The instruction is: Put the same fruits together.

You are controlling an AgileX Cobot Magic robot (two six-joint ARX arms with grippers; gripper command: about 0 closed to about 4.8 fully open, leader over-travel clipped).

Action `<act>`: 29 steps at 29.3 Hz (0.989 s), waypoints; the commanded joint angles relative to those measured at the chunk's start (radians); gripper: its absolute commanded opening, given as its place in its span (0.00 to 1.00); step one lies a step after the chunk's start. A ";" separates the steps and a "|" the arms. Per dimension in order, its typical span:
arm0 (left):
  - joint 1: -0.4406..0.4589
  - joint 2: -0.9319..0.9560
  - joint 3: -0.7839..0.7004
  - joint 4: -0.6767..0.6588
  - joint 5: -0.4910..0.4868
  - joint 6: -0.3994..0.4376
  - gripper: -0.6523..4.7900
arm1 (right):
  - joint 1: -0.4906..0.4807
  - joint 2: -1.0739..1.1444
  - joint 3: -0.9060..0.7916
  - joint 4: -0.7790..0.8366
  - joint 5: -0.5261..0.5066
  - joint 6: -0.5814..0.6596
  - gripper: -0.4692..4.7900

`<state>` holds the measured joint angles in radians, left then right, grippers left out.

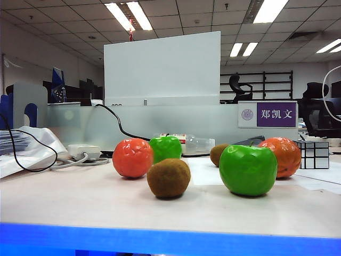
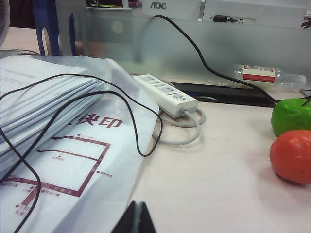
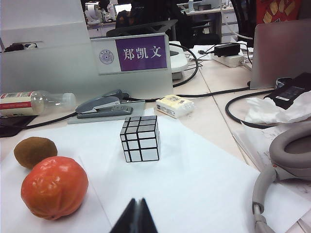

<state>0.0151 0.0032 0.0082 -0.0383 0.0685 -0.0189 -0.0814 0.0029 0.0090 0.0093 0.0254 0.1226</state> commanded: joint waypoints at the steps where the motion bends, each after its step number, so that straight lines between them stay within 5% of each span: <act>1: -0.002 -0.001 0.001 0.010 0.004 0.000 0.11 | 0.001 -0.002 -0.007 0.010 -0.002 0.000 0.09; 9: -0.002 -0.001 0.001 0.015 0.005 -0.014 0.11 | 0.001 -0.002 -0.007 0.011 -0.003 0.001 0.09; 14: -0.002 -0.001 0.023 0.061 0.086 -0.414 0.11 | 0.002 -0.002 -0.005 0.027 -0.125 0.183 0.09; 20: -0.002 -0.001 0.030 0.323 0.160 -0.615 0.11 | 0.002 -0.002 -0.005 0.217 -0.477 0.304 0.16; 23: -0.002 -0.001 0.030 0.335 0.153 -0.625 0.12 | 0.003 -0.002 -0.005 0.236 -0.499 0.384 0.19; 29: -0.002 -0.001 0.027 0.225 0.291 -0.633 0.12 | 0.003 -0.002 -0.005 0.235 -0.533 0.537 0.19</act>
<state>0.0124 0.0032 0.0345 0.2020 0.3149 -0.6487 -0.0803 0.0029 0.0093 0.2268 -0.4988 0.6338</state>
